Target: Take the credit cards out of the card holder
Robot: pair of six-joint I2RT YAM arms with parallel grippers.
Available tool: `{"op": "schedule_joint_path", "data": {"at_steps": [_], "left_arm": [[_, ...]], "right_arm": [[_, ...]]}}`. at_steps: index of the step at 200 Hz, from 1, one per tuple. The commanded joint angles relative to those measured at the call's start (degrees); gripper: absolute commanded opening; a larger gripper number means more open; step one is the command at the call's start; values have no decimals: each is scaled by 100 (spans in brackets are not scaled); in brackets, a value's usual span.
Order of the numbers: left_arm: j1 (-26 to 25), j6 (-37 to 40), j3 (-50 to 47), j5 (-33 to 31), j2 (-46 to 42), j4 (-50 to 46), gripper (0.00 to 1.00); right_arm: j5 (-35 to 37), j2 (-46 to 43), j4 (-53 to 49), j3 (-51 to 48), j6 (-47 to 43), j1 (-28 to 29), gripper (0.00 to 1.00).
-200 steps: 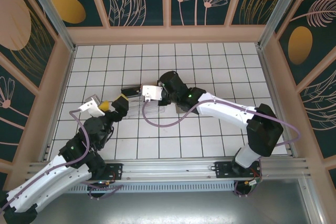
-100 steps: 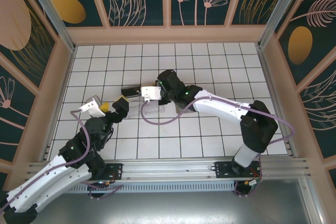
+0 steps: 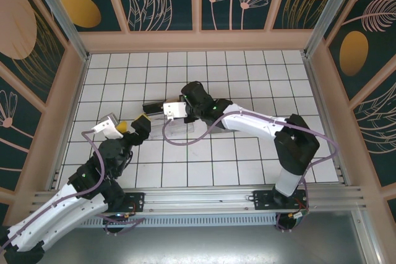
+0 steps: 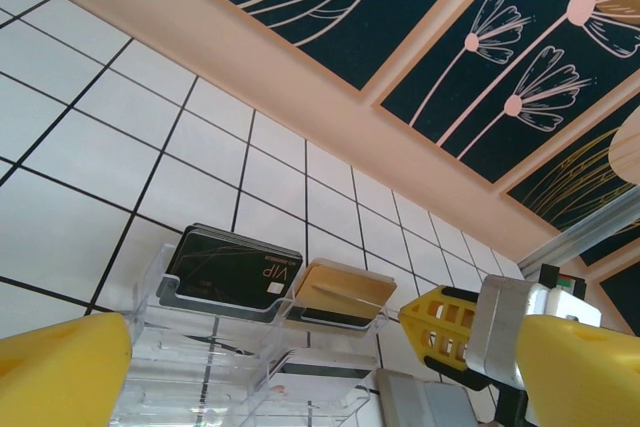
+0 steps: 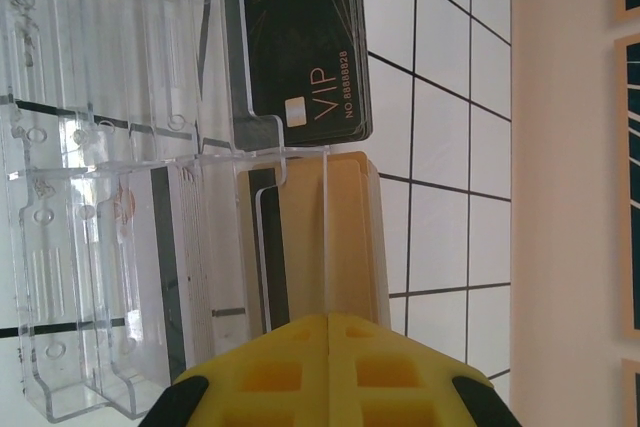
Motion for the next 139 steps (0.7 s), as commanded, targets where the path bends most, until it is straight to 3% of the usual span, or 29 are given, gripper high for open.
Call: {"op": "schedule_joint_path", "data": {"at_steps": [1,102,113,139], "left_arm": [[15,110,27,-148,-82,-97,99],[15,112,17,-150,-158,-156,99],[11,112,12,-140,-161,-156,99],[11,106,8,-122,-157,-144,99]], "right_arm": [[-41,113,-64,200,-57,-20,0],[-2,355,-78,253,69,7,0],[3,364,-90,247,83,7,15],[97,354,-32,236,101,7,28]]}}
